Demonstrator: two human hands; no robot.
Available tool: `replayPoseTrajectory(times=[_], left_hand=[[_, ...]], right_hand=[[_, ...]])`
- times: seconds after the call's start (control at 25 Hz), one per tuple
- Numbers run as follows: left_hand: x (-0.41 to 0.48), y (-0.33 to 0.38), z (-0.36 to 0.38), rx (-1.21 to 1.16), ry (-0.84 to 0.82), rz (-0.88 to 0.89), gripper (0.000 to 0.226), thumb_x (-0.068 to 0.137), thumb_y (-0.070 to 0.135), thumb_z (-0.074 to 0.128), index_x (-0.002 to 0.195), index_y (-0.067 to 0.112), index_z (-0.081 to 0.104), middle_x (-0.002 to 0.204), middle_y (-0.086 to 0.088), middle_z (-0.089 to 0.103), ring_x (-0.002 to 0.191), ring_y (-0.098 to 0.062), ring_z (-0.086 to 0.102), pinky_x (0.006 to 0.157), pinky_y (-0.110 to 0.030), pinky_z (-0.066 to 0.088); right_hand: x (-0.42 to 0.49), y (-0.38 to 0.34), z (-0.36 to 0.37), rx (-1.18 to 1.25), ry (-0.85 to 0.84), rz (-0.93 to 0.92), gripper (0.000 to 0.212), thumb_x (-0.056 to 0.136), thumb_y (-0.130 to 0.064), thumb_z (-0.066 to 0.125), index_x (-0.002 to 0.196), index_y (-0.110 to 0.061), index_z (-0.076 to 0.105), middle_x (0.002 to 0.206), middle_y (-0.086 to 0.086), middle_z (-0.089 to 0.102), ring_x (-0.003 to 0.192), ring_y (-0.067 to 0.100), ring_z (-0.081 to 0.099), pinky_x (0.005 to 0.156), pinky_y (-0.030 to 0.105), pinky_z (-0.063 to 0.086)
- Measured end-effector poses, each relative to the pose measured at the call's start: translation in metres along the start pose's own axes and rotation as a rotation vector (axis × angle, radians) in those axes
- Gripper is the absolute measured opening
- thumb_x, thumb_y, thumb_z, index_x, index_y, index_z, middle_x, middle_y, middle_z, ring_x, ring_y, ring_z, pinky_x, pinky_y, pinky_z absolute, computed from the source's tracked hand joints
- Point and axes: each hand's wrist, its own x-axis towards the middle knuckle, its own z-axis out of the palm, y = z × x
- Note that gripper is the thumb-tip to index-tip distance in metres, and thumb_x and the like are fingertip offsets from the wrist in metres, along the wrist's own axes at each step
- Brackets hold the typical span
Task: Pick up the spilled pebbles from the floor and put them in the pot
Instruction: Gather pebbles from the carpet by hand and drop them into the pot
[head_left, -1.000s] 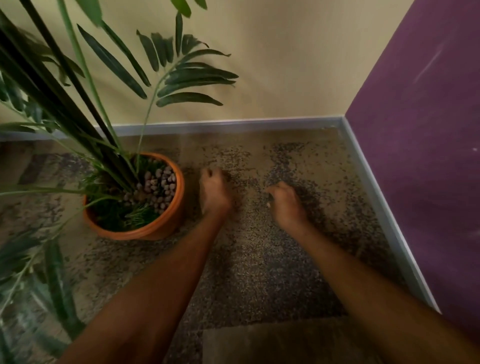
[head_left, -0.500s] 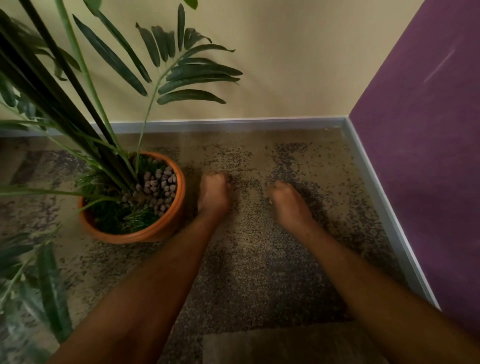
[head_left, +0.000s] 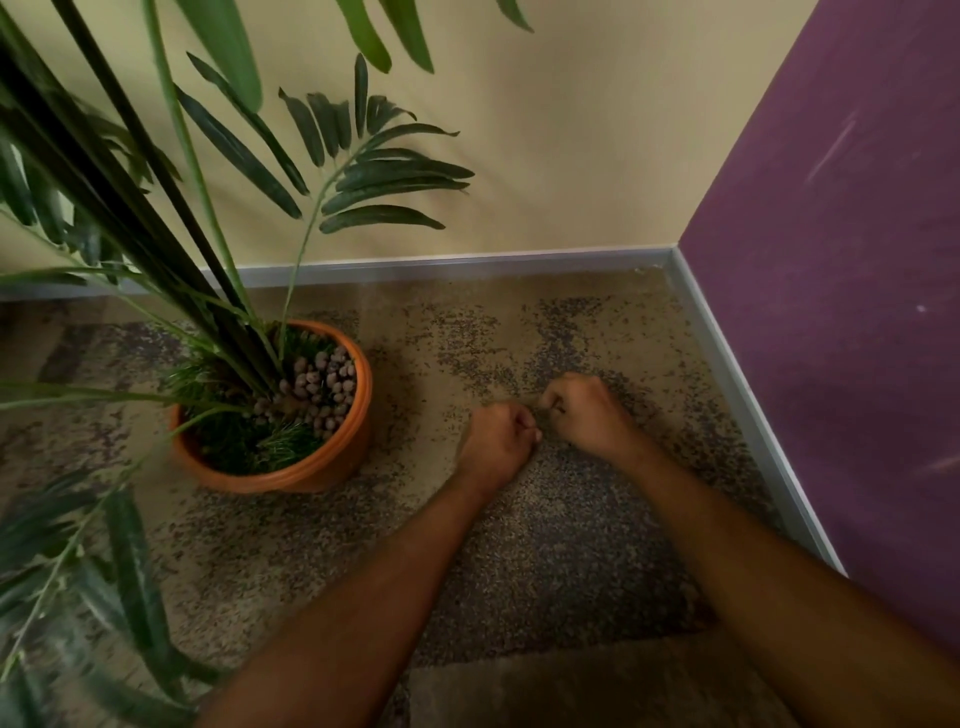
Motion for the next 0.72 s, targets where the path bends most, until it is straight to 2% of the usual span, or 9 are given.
replayPoseTrajectory(times=[0.08,0.24,0.36,0.52,0.72], left_hand=[[-0.003,0.004,0.007,0.0,-0.033,0.025,0.008,0.09,0.024,0.078,0.096,0.02,0.078,0.092,-0.001,0.079,0.087,-0.019,0.075,0.08,-0.036,0.062],[-0.008,0.016,0.022,0.097,-0.095,0.144,0.009,0.089,0.022,0.078,0.097,0.019,0.079,0.1,-0.001,0.077,0.093,-0.019,0.072,0.085,-0.041,0.06],[-0.009,0.02,0.03,0.159,-0.103,0.214,0.01,0.092,0.019,0.072,0.099,0.017,0.078,0.105,-0.004,0.075,0.097,-0.023,0.072,0.086,-0.042,0.059],[-0.012,0.016,0.037,0.231,-0.036,0.273,0.016,0.098,0.019,0.065,0.104,0.009,0.076,0.108,-0.012,0.074,0.098,-0.03,0.071,0.086,-0.044,0.058],[-0.015,0.01,0.039,0.237,0.012,0.31,0.021,0.1,0.023,0.061,0.104,0.008,0.075,0.107,-0.01,0.073,0.094,-0.029,0.07,0.082,-0.041,0.058]], right_hand=[[-0.001,0.01,-0.005,0.034,-0.007,0.026,0.018,0.082,0.0,0.067,0.091,-0.011,0.079,0.093,0.003,0.074,0.082,0.017,0.069,0.071,0.023,0.053],[-0.001,0.021,-0.009,0.093,-0.017,0.073,0.02,0.082,0.003,0.067,0.085,-0.014,0.077,0.078,-0.007,0.068,0.073,0.011,0.066,0.068,0.024,0.054],[0.005,0.018,-0.007,0.144,0.006,0.051,0.024,0.084,0.002,0.066,0.092,-0.017,0.078,0.084,-0.009,0.069,0.078,0.007,0.067,0.072,0.025,0.056],[0.012,0.01,-0.001,0.039,-0.006,-0.101,0.033,0.084,0.002,0.07,0.105,-0.019,0.082,0.098,-0.001,0.068,0.087,0.015,0.065,0.08,0.03,0.057],[0.011,0.012,-0.001,-0.108,-0.009,-0.143,0.017,0.081,0.0,0.068,0.086,-0.013,0.077,0.095,0.005,0.068,0.087,0.024,0.068,0.077,0.039,0.057]])
